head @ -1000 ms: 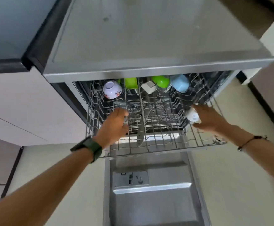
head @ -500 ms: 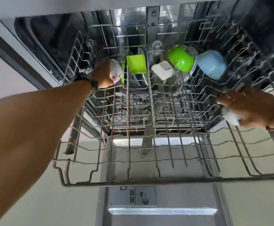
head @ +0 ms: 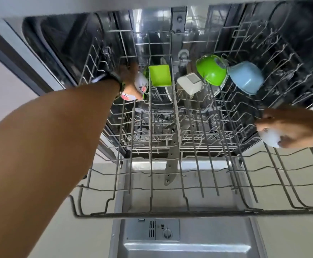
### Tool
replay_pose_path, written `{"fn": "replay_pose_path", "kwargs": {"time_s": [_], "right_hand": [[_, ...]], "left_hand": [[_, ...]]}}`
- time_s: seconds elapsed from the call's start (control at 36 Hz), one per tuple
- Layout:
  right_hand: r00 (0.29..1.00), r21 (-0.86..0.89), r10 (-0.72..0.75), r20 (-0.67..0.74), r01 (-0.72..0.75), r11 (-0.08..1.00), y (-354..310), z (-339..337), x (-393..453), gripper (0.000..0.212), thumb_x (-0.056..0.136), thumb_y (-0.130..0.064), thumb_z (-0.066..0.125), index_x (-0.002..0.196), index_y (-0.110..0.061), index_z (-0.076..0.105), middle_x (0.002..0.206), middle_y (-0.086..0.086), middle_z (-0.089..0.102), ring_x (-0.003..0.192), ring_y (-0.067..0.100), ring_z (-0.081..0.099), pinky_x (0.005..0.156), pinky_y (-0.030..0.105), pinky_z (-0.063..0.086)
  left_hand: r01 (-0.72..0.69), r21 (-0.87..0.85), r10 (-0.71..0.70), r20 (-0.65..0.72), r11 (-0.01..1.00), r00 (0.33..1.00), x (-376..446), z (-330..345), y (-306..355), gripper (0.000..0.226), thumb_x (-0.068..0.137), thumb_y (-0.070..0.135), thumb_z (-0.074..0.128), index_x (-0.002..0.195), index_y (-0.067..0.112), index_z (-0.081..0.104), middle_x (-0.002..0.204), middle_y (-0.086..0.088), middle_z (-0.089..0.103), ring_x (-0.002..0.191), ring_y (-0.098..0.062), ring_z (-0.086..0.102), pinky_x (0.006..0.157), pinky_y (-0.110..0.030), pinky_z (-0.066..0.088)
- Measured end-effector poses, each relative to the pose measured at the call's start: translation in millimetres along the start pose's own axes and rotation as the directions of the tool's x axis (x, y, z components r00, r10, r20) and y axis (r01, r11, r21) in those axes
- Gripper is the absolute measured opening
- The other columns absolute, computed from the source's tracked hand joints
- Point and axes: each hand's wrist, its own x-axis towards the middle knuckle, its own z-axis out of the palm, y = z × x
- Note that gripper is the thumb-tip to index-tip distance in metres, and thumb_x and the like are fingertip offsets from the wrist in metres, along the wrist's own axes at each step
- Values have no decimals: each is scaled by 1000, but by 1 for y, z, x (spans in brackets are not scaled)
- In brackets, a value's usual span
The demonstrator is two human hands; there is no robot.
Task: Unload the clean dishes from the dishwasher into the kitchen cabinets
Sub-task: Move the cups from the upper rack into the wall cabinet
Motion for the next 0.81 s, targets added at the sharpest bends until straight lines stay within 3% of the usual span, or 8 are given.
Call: {"fn": "replay_pose_path", "kwargs": {"time_s": [0.06,0.14,0.28,0.42,0.5,0.56,0.67,0.81], "right_hand": [[1000,-15,-2,13,3,1000,-1,-4,-4,67,87,-40,52,143,-37,15,143,-7,24,129,12,35,111,24,32],[999,37,-5,42,4,999,-4,-17,-17,66,89,-39,52,144,-39,16,149,-6,22,136,15,28,114,28,27],[988,139,-22,-154,43,989,-18,-50,-44,55,87,-35,57,136,-43,33,135,-11,37,128,13,37,106,29,39],[963,152,-91,-255,133,979,-51,-93,-84,55,84,-32,62,133,-44,39,131,-12,39,125,13,39,105,32,41],[961,137,-85,-263,125,983,-72,-121,-119,58,86,-28,61,136,-42,36,135,-10,35,129,16,34,105,34,42],[957,133,-87,-276,128,983,-84,-141,-144,58,86,-27,62,136,-42,36,135,-9,36,126,16,34,104,34,42],[952,120,-94,-290,133,984,-108,-186,-203,56,84,-24,62,132,-43,39,129,-7,39,119,16,36,96,34,47],[944,79,-105,-313,136,988,-142,-248,-287,56,81,-22,65,129,-40,42,129,-6,43,119,18,38,95,35,48]], "left_hand": [[-1,-38,1,-11,999,1000,-11,0,3,113,45,66,74,142,36,24,146,-10,28,133,-37,30,108,-56,25],[-17,-186,13,-22,982,1000,-32,-2,4,109,48,51,81,140,26,29,142,-12,35,129,-34,38,106,-48,35],[-129,-296,114,-68,946,991,-80,-24,10,101,61,25,84,143,17,24,141,-12,35,128,-30,39,105,-38,38],[-261,-259,275,20,930,961,-147,-52,10,99,58,31,84,139,29,27,129,-7,46,114,-27,48,96,-36,44],[-334,-222,348,24,916,937,-199,-73,8,97,64,26,82,141,31,25,124,-6,43,107,-22,47,86,-29,41],[-370,-201,382,23,907,924,-235,-86,4,99,63,26,82,142,34,23,125,-7,39,110,-26,46,88,-34,44],[-424,-177,428,-18,888,904,-310,-122,-17,97,60,30,83,139,36,26,123,-8,35,112,-32,43,92,-45,46],[-391,-173,374,-123,904,919,-412,-168,-54,94,59,33,81,133,40,24,120,-8,34,110,-34,40,88,-45,48]]}}
